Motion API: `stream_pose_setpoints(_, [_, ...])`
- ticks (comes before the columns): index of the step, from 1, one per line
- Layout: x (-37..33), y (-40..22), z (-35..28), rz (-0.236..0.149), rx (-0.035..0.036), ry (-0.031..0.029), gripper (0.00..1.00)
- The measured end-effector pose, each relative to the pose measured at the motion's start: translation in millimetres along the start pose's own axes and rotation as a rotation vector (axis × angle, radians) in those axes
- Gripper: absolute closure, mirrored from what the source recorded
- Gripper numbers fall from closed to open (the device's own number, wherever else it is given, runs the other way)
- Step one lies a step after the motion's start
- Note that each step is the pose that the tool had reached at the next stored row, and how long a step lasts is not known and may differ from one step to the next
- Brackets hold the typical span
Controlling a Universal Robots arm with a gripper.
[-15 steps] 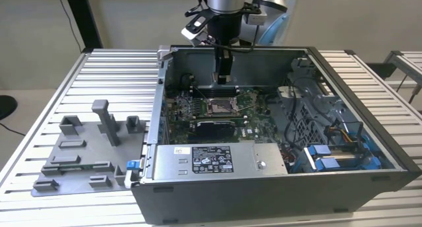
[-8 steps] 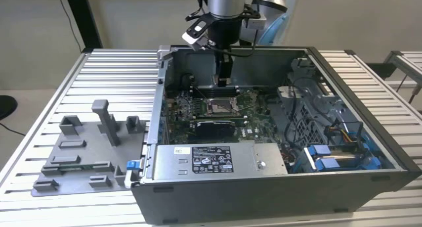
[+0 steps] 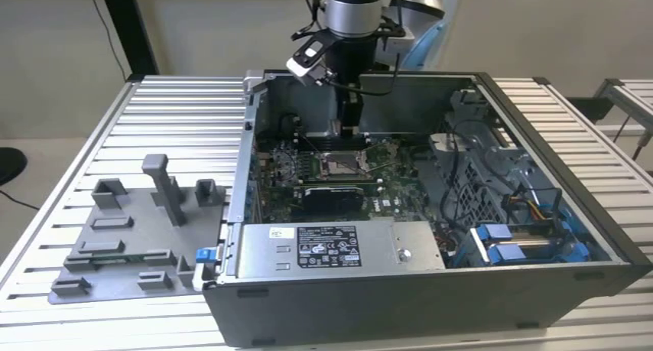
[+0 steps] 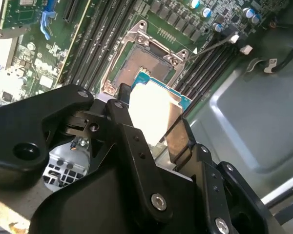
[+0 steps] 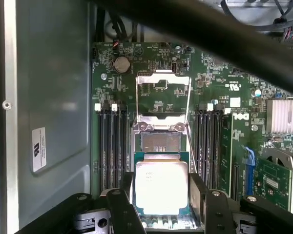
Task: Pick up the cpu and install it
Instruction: 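Pick up the cpu and move it towards the insertion slot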
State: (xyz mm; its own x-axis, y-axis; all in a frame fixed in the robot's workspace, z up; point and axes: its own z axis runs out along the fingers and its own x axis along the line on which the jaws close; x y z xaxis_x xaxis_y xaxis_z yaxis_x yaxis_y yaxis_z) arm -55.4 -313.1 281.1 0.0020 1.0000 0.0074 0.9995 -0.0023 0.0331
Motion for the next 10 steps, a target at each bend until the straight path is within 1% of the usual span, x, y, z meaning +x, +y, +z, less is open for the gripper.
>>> stream_pose_setpoints(7, [-0.1, 0.3, 12.7, 0.000, 0.0001, 0.0001, 1.00])
stream_pose_setpoints(10, [-0.2, 0.3, 16.9, 0.000, 0.0001, 0.0000, 1.00])
